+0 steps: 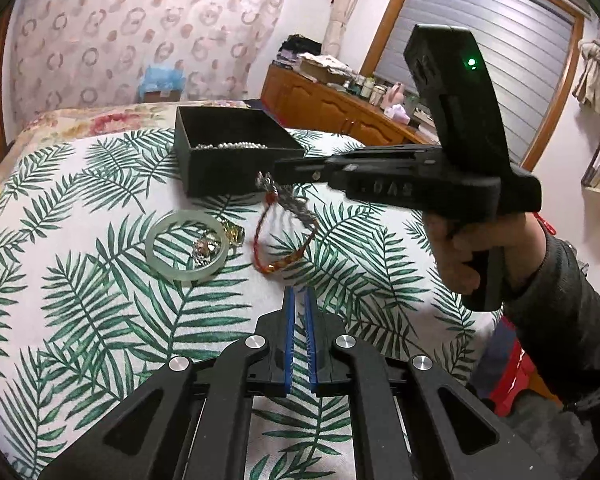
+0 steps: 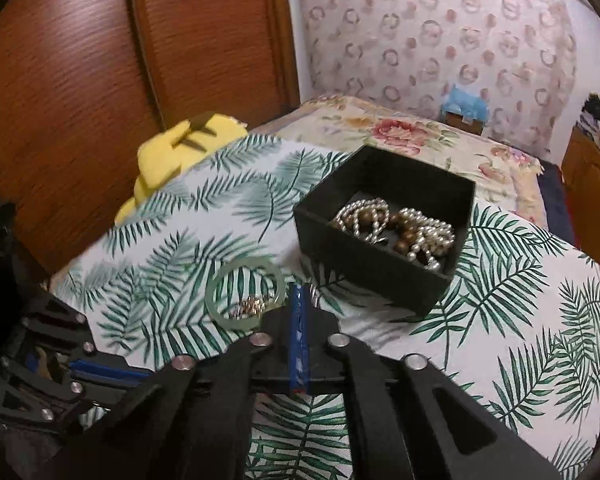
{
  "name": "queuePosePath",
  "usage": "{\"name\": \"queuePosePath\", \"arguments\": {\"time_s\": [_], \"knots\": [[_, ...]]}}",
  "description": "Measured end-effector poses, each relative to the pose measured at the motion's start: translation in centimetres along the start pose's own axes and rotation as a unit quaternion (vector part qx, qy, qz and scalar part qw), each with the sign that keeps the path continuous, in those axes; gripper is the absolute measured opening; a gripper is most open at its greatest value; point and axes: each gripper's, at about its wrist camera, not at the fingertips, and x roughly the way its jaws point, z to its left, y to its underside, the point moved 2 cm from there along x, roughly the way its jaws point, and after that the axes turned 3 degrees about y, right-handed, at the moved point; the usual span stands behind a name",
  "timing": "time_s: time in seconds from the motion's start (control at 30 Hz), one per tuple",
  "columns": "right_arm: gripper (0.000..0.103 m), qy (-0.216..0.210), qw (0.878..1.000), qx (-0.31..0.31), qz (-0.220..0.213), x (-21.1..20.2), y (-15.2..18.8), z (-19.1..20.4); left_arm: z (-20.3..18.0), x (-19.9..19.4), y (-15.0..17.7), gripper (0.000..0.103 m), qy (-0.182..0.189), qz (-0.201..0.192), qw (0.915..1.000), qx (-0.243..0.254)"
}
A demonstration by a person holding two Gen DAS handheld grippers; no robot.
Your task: Organize jewelry
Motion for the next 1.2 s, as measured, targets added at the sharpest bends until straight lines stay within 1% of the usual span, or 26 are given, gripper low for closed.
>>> {"name": "queuePosePath", "arguments": {"time_s": [0.2,0.3,0.4,0.43,0.47,0.5,0.53,0.57,0.67,0.73,0.83,0.9,0.93,0.97,1.1,1.13,1.17,1.2], "knots": [[0.000,0.010,1.000,-0.001,-0.022,-1.7,-0.6,-0.6,0.3,0.9,-0.4,0.004,-0.010,0.005,0.9999,0.002],[0.001,0.013,1.000,-0.002,-0.013,-1.6,0.1,-0.9,0.8,1.1,-0.3,0.004,-0.019,0.008,0.9998,0.000],[0.002,0.022,1.000,-0.016,0.001,-0.9,1.4,-0.4,1.4,1.1,-0.2,0.004,-0.027,0.006,0.9996,-0.008],[0.007,0.019,1.000,-0.022,0.009,-0.5,2.0,-0.1,1.6,1.1,-0.1,0.004,-0.031,0.005,0.9995,-0.010],[0.018,0.017,0.999,-0.028,0.015,-0.1,2.4,0.3,1.8,1.0,-0.1,0.004,-0.033,0.004,0.9994,-0.012],[0.025,0.016,0.999,-0.038,0.022,0.4,2.9,0.8,2.0,1.0,0.0,0.004,-0.036,0.004,0.9993,-0.014],[0.035,0.018,0.999,-0.045,0.025,0.6,3.2,1.1,2.1,1.0,0.0,0.004,-0.037,0.004,0.9992,-0.015],[0.036,0.019,0.998,-0.053,0.028,0.9,3.5,1.6,2.2,0.9,0.0,0.004,-0.038,0.004,0.9991,-0.016],[0.035,0.029,0.996,-0.077,0.044,1.9,4.1,2.7,2.5,0.8,0.0,0.004,-0.039,0.003,0.9991,-0.018],[0.036,0.045,0.993,-0.092,0.059,2.8,4.5,3.0,2.5,0.8,0.0,0.004,-0.039,0.003,0.9991,-0.017],[0.035,0.066,0.990,-0.103,0.064,3.3,4.6,2.7,2.6,0.8,0.0,0.004,-0.039,0.003,0.9991,-0.018],[0.024,0.074,0.989,-0.107,0.066,3.5,4.5,2.4,2.6,0.8,0.0,0.004,-0.039,0.004,0.9991,-0.018],[0.016,0.077,0.989,-0.111,0.066,3.5,4.6,2.4,2.5,0.9,0.1,0.004,-0.039,0.004,0.9991,-0.018],[0.016,0.081,0.988,-0.113,0.066,3.4,4.6,2.3,2.6,0.9,0.0,0.004,-0.038,0.005,0.9991,-0.019],[0.014,0.050,0.995,-0.080,0.040,1.8,3.9,1.4,2.3,1.4,-0.4,0.004,-0.035,0.006,0.9992,-0.017],[0.014,0.030,0.998,-0.059,0.024,0.8,3.6,0.8,2.2,1.5,-0.6,0.005,-0.034,0.005,0.9993,-0.017],[0.013,0.020,0.999,-0.046,0.013,0.2,3.3,0.5,2.1,1.6,-0.8,0.006,-0.032,0.004,0.9993,-0.019],[0.013,0.013,0.999,-0.037,0.004,-0.4,3.2,0.2,2.0,1.6,-1.1,0.011,-0.031,0.001,0.9994,-0.019]]}}
